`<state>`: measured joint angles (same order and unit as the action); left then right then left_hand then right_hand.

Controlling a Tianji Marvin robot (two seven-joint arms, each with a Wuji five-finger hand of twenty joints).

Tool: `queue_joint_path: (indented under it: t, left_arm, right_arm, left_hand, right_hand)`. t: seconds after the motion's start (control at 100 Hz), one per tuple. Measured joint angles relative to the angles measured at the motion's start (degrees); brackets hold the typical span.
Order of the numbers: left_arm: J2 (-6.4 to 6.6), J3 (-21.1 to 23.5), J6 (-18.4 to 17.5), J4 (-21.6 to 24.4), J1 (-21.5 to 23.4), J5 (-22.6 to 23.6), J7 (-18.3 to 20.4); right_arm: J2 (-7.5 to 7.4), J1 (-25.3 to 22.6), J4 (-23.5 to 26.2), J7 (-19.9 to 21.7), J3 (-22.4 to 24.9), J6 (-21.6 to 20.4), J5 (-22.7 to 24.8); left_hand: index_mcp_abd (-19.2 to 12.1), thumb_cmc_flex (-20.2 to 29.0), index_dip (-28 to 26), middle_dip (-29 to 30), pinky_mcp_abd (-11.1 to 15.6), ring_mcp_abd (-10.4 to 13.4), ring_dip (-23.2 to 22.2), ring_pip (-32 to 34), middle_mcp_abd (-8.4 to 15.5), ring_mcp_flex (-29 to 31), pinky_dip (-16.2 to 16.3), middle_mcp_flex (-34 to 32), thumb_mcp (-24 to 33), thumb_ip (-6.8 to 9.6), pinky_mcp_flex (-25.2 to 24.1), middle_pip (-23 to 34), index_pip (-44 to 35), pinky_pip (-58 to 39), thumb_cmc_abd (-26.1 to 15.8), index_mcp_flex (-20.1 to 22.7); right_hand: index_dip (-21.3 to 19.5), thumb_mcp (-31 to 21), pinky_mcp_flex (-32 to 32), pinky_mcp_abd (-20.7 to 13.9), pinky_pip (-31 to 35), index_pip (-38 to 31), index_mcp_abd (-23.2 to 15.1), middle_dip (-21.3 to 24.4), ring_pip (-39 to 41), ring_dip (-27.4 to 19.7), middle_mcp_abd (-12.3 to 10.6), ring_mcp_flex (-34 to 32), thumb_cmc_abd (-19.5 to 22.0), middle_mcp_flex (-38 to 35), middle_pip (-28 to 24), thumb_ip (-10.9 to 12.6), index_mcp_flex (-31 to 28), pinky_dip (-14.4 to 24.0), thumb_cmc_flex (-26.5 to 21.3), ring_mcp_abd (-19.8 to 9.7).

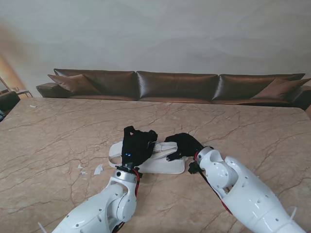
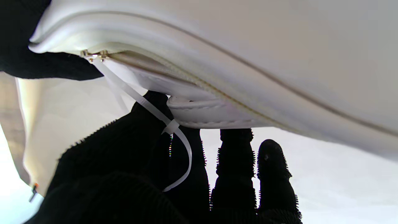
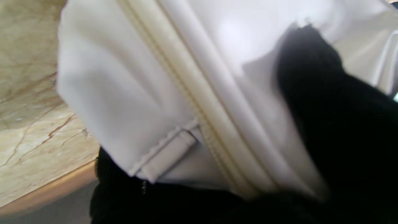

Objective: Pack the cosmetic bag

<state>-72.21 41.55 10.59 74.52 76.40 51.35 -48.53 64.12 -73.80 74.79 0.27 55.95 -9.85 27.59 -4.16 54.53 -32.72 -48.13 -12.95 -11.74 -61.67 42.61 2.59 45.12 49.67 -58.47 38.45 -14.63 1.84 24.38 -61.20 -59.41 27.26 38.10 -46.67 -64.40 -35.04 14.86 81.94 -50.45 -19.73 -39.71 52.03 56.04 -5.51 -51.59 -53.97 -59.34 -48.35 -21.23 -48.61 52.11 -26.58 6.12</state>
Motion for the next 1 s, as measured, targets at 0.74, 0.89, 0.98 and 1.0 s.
queue_joint_path:
  t: [0.74,0.89,0.98,1.0]
  left_arm:
    - [6.38,4.3,1.0,8.6,2.9,14.4,10.1]
    - [7.13,4.4,1.6,8.4,2.7,16.1,9.1]
    - [7.12,5.3,1.6,8.1,2.9,15.8,7.9]
    - [7.1,5.7,1.6,8.1,3.1,15.8,7.9]
  right_arm:
    - [0.69,0.6,-1.2,-4.7,-1.6,-1.2,4.2]
    - [0.82,1.0,-1.9,-5.5,-2.0,-1.6,4.6]
    - [0.97,1.1,-2.2,-6.0,-2.1,-1.7,5.0]
    - [1.0,1.1,-2.2,-6.2,-2.1,-1.7,5.1]
  left_hand:
    - [-0.7,-10.4,-16.4,9.7,0.6,1.0,13.6,-12.4,0.9,-23.6,-0.6,18.3,12.9,18.0,-6.2,10.0,0.6,18.1,3.6,0.5]
    - [-0.6,-10.4,-16.4,1.4,0.6,1.0,12.7,-10.3,1.4,-19.5,-0.4,13.8,12.9,18.02,-6.2,11.2,0.6,17.3,3.7,0.5]
    - [-0.6,-10.4,-16.4,0.6,0.7,1.0,12.7,-10.2,1.4,-19.5,-0.4,13.3,12.9,18.03,-6.2,11.2,0.6,17.2,3.8,0.5]
    - [-0.6,-10.4,-16.4,-0.1,0.7,1.0,12.7,-10.1,1.4,-19.5,-0.5,13.3,12.9,18.03,-6.2,11.2,0.6,17.2,3.8,0.5]
  right_hand:
    - [-6.2,0.0,-1.6,0.1,0.7,0.0,-0.1,-2.6,1.4,0.1,-0.1,-1.8,-1.0,-1.3,-0.6,-0.3,-1.3,-0.1,0.3,0.0]
    - [-7.0,0.0,-2.7,0.2,0.7,0.0,-0.1,-3.2,1.4,0.4,-0.1,-2.7,-1.0,-1.5,-1.5,-0.3,-1.6,-0.1,0.4,0.0]
    - [-7.4,0.0,-3.3,0.6,0.7,0.0,-0.2,-3.8,2.1,0.5,-0.1,-2.9,-1.0,-2.0,-1.5,-0.3,-2.1,-0.1,0.9,0.0]
    - [-7.4,0.0,-3.3,0.6,0.7,0.0,-0.2,-3.8,2.2,0.5,-0.1,-2.9,-1.0,-2.1,-1.5,-0.3,-2.1,-0.1,0.9,0.0]
